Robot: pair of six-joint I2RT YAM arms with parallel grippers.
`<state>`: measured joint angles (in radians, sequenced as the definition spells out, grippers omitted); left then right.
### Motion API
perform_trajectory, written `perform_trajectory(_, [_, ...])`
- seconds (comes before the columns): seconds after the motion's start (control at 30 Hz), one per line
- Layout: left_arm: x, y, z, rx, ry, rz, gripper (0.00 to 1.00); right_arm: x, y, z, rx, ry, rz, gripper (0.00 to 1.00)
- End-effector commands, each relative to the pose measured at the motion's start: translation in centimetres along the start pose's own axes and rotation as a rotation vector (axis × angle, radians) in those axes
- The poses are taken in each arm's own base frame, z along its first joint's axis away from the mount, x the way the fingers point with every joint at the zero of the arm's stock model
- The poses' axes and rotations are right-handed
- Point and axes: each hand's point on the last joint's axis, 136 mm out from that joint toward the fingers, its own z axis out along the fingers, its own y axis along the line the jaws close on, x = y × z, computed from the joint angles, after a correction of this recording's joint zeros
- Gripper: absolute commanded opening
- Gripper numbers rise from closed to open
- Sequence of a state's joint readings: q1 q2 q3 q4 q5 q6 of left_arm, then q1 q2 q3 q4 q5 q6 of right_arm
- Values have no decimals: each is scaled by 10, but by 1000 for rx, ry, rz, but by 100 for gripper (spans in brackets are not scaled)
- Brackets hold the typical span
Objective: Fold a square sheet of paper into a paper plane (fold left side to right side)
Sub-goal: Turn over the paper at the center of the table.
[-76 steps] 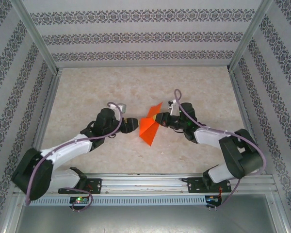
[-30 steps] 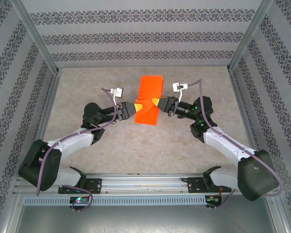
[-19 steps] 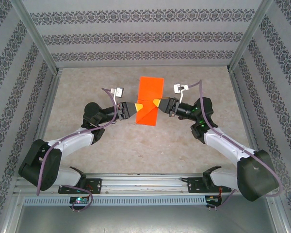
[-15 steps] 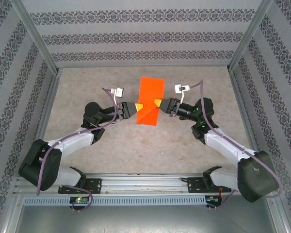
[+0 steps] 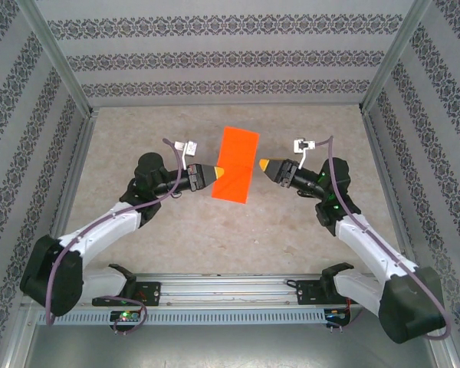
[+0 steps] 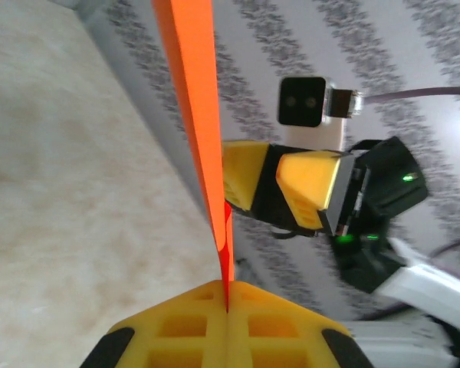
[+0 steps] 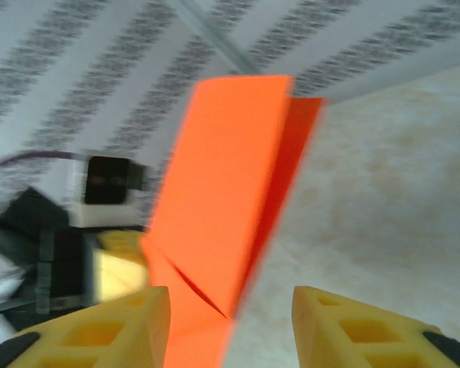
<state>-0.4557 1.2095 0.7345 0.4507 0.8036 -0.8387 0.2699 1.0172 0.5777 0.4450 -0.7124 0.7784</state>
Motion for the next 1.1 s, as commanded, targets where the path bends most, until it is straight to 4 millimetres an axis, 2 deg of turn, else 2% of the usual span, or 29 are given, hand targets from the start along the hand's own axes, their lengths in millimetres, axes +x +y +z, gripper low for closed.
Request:
perform_trajectory(0.0, [27,34,-21,-309,127,106,0,25,-60,-22,350,88,-58,51])
perform_trajectory(0.03, [32,38,-27,-367,155,125,0,28,-70,-30,421,102,-71,54])
perform_trajectory(0.1, [38,45,-37,-469,191,152,0,33,-87,-43,537,122,-86,67])
perform_trajectory(0.13, [42,49,-42,-527,214,167,0,35,-95,-50,596,128,-91,78])
perform_trajectory(0.17, [43,53,-49,-614,230,198,0,37,-103,-56,648,134,-94,97])
perform_trajectory(0.27, [40,63,-80,-976,270,372,0,43,-122,-71,753,135,-88,98])
perform_trajectory(0.33, [39,62,-94,-1145,289,440,0,47,-135,-78,805,125,-58,98])
perform_trajectory(0.5, [46,59,-105,-1427,255,528,0,56,-169,-97,957,117,58,98])
perform_trajectory(0.63, [72,64,-95,-1521,215,528,0,62,-187,-104,1040,115,155,98])
perform_trajectory(0.8, [107,83,-64,-1540,219,446,0,62,-202,-108,1104,88,228,98])
perform_trajectory(1.0, [127,102,-30,-1531,199,346,0,59,-206,-110,1130,83,223,98])
perform_trajectory(1.07, [131,108,-26,-1548,197,306,0,59,-206,-110,1128,84,217,98])
